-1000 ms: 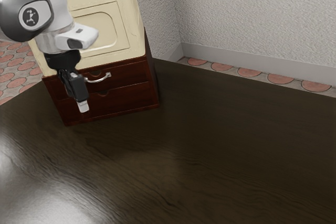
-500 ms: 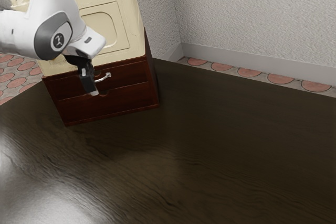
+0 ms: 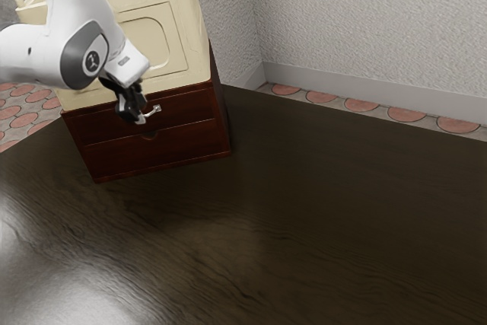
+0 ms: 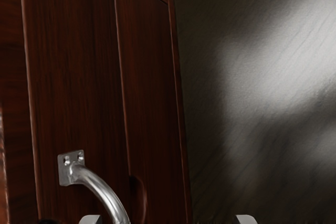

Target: Pull the drawer handle with one arm to open the drawer

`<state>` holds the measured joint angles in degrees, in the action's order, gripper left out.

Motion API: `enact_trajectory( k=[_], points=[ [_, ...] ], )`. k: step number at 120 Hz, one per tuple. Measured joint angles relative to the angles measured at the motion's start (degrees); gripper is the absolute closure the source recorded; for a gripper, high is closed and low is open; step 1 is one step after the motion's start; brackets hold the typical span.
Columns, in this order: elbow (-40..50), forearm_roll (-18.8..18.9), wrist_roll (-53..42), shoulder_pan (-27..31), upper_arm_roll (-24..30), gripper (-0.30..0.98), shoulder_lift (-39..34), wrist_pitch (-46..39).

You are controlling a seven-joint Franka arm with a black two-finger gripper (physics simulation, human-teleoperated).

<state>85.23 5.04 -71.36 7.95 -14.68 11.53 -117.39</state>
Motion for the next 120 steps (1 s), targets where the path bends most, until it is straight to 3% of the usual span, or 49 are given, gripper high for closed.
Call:
enact_trajectory(
  k=[81,120],
  points=[
    [-2.86,-3.72,-9.06,2.99,-0.04,0.47,5.37,-0.76],
    [2.87,-5.51,-10.09,1.89,-0.33,0.72,1.32,-1.09]
  ],
)
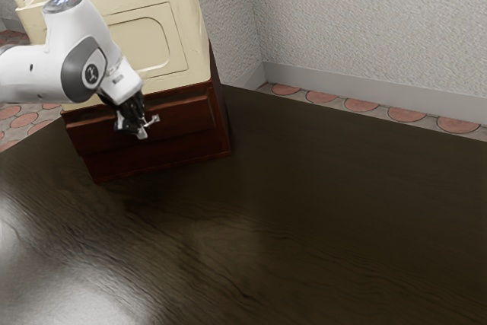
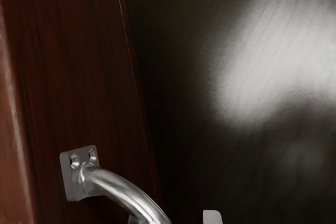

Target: Pull the drawer handle with one arm to open the drawer

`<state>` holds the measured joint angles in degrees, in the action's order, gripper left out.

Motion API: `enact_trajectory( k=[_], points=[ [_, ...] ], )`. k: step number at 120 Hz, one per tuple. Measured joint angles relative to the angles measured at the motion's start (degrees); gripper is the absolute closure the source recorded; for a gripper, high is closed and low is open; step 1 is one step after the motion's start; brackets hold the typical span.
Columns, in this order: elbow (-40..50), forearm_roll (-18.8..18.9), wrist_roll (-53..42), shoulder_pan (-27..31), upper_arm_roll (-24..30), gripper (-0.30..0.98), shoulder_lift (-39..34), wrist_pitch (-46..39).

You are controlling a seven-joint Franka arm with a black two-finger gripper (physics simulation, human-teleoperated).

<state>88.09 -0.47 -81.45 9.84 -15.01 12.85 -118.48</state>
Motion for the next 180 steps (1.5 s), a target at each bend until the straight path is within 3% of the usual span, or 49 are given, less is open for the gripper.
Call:
enact_trajectory(
  k=[58,180],
  points=[
    [14.98,0.31,1.26,-2.46,-0.05,0.78,-11.47,-2.57],
    [27.31,1.8,7.12,-5.73,-0.24,0.79,-23.9,-3.7]
  ],
)
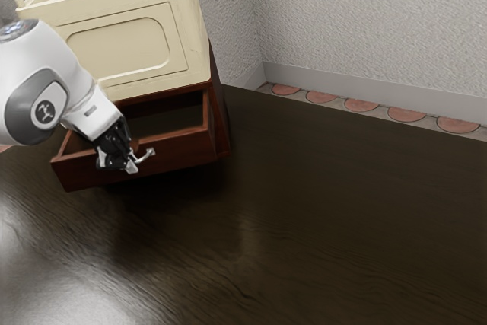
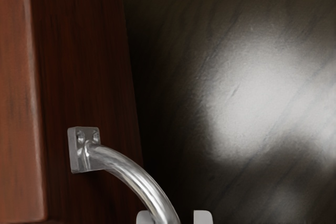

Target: Pull the drawer handle with one arm to open the drawer

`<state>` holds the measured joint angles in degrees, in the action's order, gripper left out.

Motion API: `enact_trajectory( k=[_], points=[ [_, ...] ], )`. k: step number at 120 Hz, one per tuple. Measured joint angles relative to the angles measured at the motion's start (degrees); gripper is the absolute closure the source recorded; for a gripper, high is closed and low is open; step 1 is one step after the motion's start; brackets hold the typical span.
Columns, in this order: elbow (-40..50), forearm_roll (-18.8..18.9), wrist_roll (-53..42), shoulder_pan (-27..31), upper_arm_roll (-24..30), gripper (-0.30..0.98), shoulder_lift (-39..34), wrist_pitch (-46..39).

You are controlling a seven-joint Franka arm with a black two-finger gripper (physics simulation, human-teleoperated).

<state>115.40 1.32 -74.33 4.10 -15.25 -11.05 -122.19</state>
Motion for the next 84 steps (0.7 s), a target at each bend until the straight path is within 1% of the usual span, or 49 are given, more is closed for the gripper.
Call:
enact_trajectory(
  k=[25,45,84],
  points=[
    [2.62,0.7,1.13,-0.72,0.05,0.79,-2.51,-0.06],
    [3.07,0.84,1.82,-0.87,0.05,0.78,-2.9,-0.08],
    [3.12,0.52,2.49,-1.09,0.05,0.64,-2.92,0.77]
  ],
)
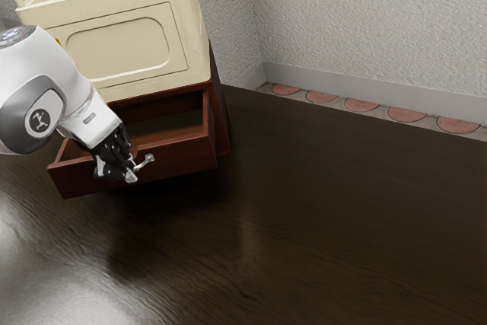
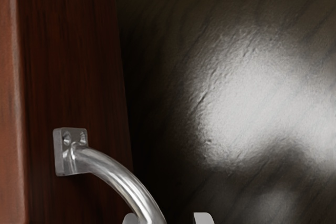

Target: Pull the drawer handle with one arm to open the drawer

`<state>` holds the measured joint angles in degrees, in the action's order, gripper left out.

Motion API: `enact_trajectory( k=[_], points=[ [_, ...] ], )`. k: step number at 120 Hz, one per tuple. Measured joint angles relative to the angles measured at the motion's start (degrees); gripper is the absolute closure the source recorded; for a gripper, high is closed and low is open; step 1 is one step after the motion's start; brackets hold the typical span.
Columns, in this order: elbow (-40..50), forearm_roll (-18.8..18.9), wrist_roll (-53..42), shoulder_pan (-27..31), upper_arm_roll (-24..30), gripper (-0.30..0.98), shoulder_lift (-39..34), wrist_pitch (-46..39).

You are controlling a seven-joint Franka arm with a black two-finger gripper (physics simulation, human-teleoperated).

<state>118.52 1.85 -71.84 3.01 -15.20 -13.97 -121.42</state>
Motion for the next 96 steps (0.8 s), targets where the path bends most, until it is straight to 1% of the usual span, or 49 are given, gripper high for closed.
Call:
enact_trajectory(
  k=[43,57,69,76,82,92,96],
  points=[
    [0.31,-0.06,1.42,-0.55,-0.01,0.57,-0.31,0.4],
    [0.19,-0.11,1.74,-0.34,-0.01,0.56,-1.59,0.48],
    [-0.4,-0.45,1.91,0.02,0.03,0.55,-4.42,0.71],
    [-3.17,-0.61,1.97,0.06,0.3,0.54,-5.0,2.09],
    [-7.7,-0.69,1.99,-0.18,0.43,0.52,-3.65,4.4],
    [-16.48,-0.88,1.95,-0.42,0.61,0.37,-0.02,9.97],
    [-20.93,-1.26,1.97,-1.07,0.56,0.31,2.52,12.93]
  ],
)
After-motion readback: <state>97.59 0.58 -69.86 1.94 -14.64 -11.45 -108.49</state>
